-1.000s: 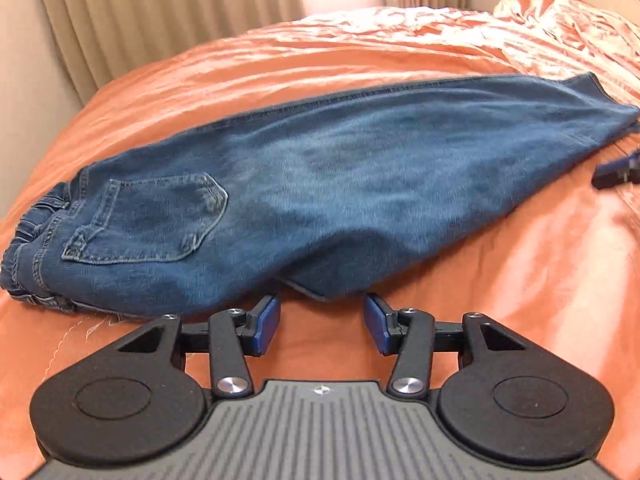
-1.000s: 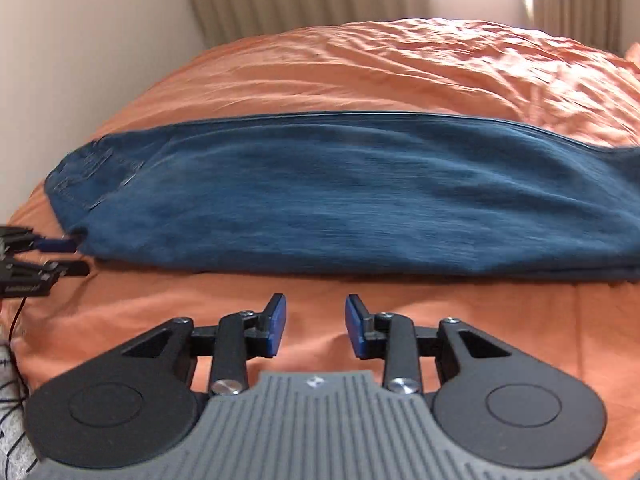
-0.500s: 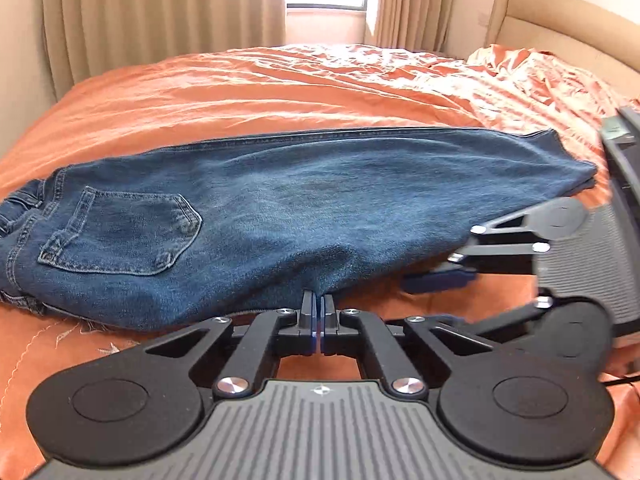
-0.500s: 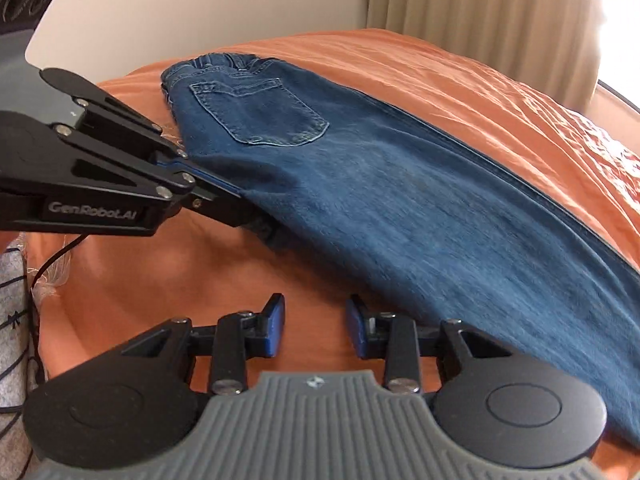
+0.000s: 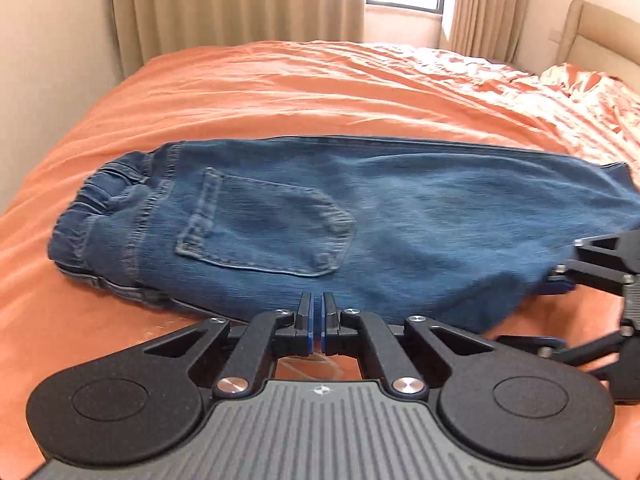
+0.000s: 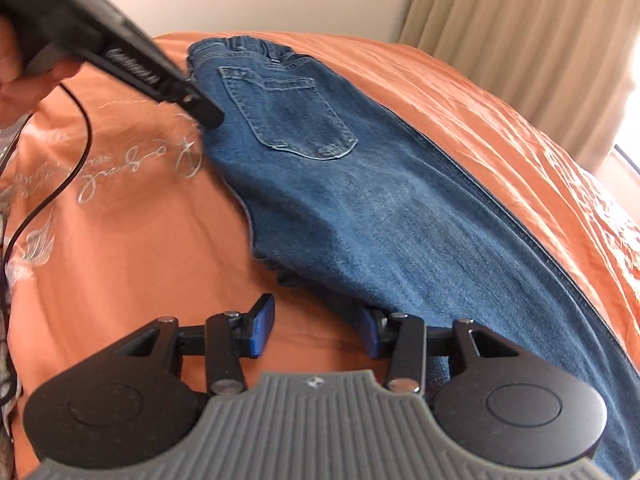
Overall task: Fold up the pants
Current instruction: 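Press the left tool on the waistband while the right tool grasps the leg edge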
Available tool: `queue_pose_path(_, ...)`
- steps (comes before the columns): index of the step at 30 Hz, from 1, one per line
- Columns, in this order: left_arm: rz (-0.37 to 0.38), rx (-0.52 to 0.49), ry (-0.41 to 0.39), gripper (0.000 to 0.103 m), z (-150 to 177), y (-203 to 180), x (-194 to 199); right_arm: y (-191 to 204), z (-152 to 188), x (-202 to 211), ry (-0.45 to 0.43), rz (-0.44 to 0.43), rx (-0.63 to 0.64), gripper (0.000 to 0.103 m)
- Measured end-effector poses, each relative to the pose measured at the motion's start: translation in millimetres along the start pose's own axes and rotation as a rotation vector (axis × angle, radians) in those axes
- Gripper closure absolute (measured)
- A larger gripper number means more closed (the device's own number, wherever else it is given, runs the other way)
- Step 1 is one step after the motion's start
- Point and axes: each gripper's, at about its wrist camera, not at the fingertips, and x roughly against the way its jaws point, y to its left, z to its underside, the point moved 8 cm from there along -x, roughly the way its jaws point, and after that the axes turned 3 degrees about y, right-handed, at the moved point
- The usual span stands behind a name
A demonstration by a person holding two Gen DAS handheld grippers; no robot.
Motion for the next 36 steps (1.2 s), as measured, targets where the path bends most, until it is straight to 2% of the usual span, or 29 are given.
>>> queue_pose_path(5,-0.022,-0.027,0.029,0.101,-1,17,-13,12,5,-2,-0.003,-0.014,0.040,0.062)
queue_pose_path(8,-0.038,-0.046,0.041,0.101,-2,23,-19,17,-2,4,-0.069,0.079,0.116,0.063)
queue_pose_path(10,-0.041,-0.051,0.051,0.101,-1,27,-21,20,-10,11,-0.106,0.093,0.160,0.063)
queue_pose_path(14,-0.054,-0.064,0.077,0.100,0,35,-29,20,-15,-2,-0.065,0.080,0.190,0.063)
queue_pose_path(19,-0.048,-0.052,0.098,0.099,3,41,-35,12,-17,-35,-0.008,0.072,0.110,0.064)
queue_pose_path(20,-0.049,-0.050,0.104,0.099,3,42,-36,16,-18,-36,-0.004,0.041,0.088,0.080)
queue_pose_path(21,-0.057,-0.050,0.110,0.099,4,43,-38,20,-18,-34,-0.002,0.032,0.080,0.091)
queue_pose_path(24,-0.091,-0.050,0.134,0.099,6,47,-42,32,-11,-20,-0.021,0.026,0.095,0.098)
queue_pose_path(27,-0.113,-0.041,0.176,0.100,8,54,-51,33,-3,-14,-0.013,0.022,0.057,0.102)
queue_pose_path(30,-0.150,-0.064,0.201,0.099,10,54,-57,26,1,-17,0.008,-0.006,-0.058,0.103)
queue_pose_path(33,-0.216,-0.098,0.196,0.099,8,50,-53,31,16,-19,0.044,-0.056,-0.101,0.103)
queue_pose_path(36,-0.276,-0.114,0.172,0.098,4,49,-44,31,24,-5,0.019,-0.040,-0.106,0.103)
